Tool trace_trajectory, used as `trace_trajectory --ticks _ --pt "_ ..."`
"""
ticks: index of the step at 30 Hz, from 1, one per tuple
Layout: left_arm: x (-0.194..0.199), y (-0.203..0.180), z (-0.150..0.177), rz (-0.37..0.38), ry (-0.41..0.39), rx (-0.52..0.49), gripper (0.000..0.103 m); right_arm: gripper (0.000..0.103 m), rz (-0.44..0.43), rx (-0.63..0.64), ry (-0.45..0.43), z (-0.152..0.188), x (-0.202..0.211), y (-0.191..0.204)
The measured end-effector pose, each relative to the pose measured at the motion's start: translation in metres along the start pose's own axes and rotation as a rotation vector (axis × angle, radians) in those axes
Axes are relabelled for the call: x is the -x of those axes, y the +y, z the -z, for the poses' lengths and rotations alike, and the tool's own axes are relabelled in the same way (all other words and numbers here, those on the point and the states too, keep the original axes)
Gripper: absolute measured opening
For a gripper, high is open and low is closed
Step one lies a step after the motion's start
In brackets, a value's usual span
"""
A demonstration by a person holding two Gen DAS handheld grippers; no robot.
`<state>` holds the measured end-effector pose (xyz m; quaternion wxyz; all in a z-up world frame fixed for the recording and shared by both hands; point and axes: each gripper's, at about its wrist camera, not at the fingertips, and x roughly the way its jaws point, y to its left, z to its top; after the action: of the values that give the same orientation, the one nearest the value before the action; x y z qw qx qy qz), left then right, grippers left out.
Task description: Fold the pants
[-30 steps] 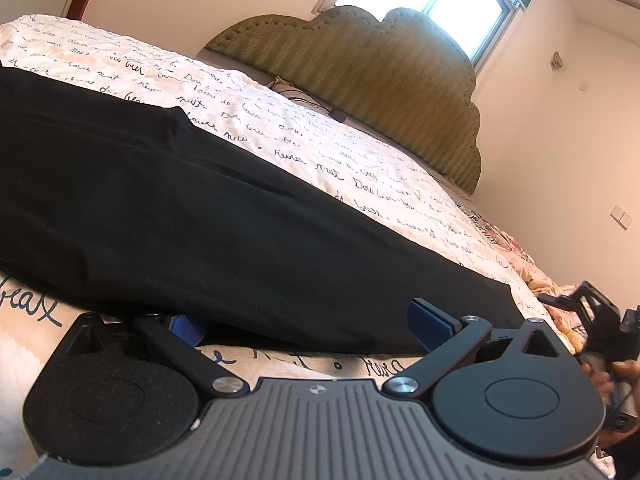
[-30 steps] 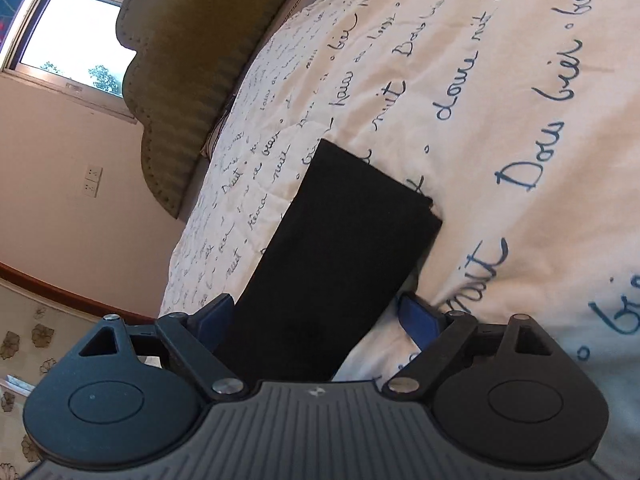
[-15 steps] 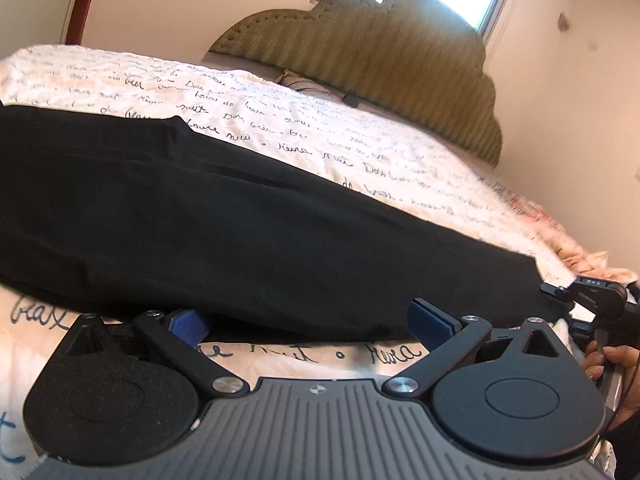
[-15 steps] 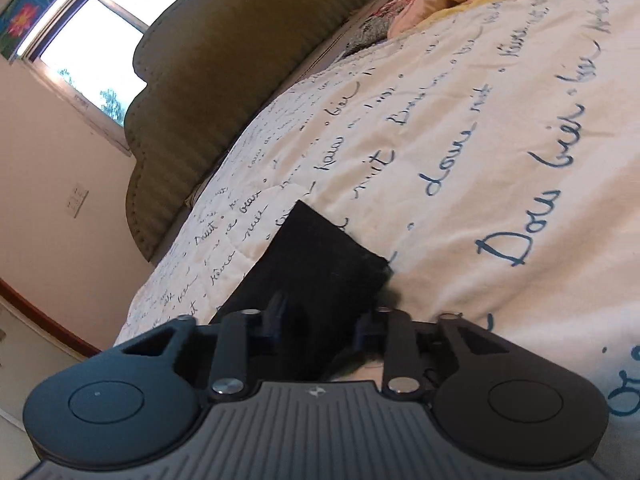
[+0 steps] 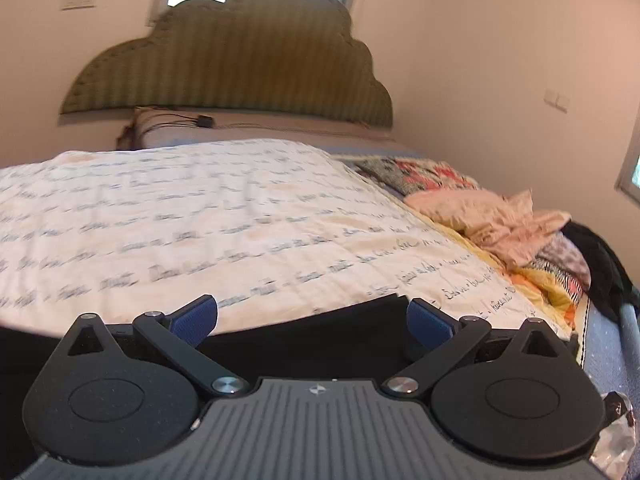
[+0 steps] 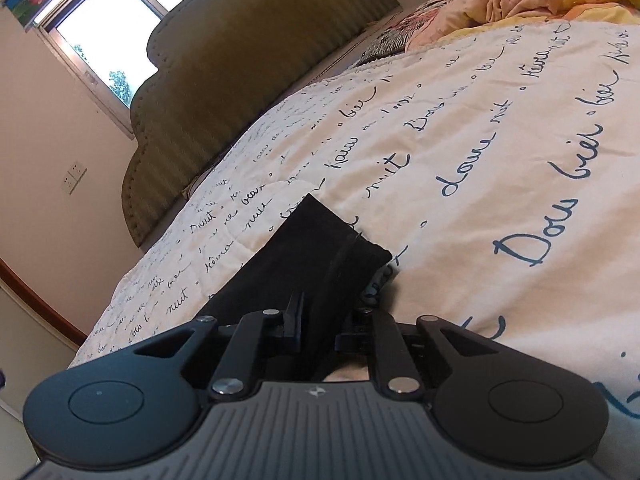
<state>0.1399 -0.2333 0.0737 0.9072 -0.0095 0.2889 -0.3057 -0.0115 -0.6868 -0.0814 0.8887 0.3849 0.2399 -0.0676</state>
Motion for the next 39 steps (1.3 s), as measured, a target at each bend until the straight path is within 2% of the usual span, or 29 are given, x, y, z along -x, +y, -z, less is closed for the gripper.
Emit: trace_trajectory --ticks 4,11,15,18,21,23,26,28,29,32,34,36,37,39 --pt "-0.06 -0.047 -0.022 0.003 0.124 -0.078 0.101 0.012 0.012 0.034 -0.007 0.001 0.001 0.004" --pt "-0.135 -0.109 -0.01 0.005 0.331 -0.226 0.099 0.012 0.038 0.138 -0.032 0.006 0.002 0.02" --pt "-0.163 -0.127 -0.008 -0.011 0.393 -0.237 0.098 0.012 0.042 0.206 -0.051 0.011 0.003 0.03" --pt "-0.178 -0.142 -0.007 0.004 0.436 -0.254 0.1 0.012 0.045 0.239 -0.061 0.013 0.005 0.035" --pt "-0.198 -0.164 0.003 0.027 0.541 -0.355 0.099 0.012 0.043 0.246 -0.063 0.014 0.005 0.036" --pt "-0.212 -0.178 0.011 0.012 0.607 -0.457 0.096 0.012 0.044 0.251 -0.063 0.014 0.005 0.037" --pt "-0.226 -0.185 0.017 -0.045 0.626 -0.545 0.093 0.013 0.045 0.266 -0.067 0.015 0.005 0.039" --pt "-0.232 -0.186 0.023 -0.053 0.669 -0.584 0.088 0.013 0.044 0.269 -0.072 0.016 0.005 0.04" --pt "-0.234 -0.186 0.024 -0.057 0.675 -0.601 0.079 0.013 0.044 0.269 -0.073 0.016 0.005 0.04" --pt "-0.233 -0.18 0.024 -0.08 0.659 -0.601 0.081 0.013 0.041 0.272 -0.078 0.017 0.007 0.04" --pt "-0.234 -0.175 0.022 -0.096 0.659 -0.587 0.076 0.013 0.036 0.28 -0.085 0.018 0.008 0.041" --pt "-0.234 -0.169 0.017 -0.109 0.646 -0.558 0.057 0.013 0.031 0.292 -0.096 0.019 0.01 0.042" --pt "-0.234 -0.166 0.014 -0.11 0.645 -0.536 0.054 0.013 0.03 0.299 -0.1 0.02 0.011 0.043" --pt "-0.232 -0.159 0.007 -0.101 0.639 -0.489 0.035 0.013 0.029 0.307 -0.101 0.02 0.011 0.045"
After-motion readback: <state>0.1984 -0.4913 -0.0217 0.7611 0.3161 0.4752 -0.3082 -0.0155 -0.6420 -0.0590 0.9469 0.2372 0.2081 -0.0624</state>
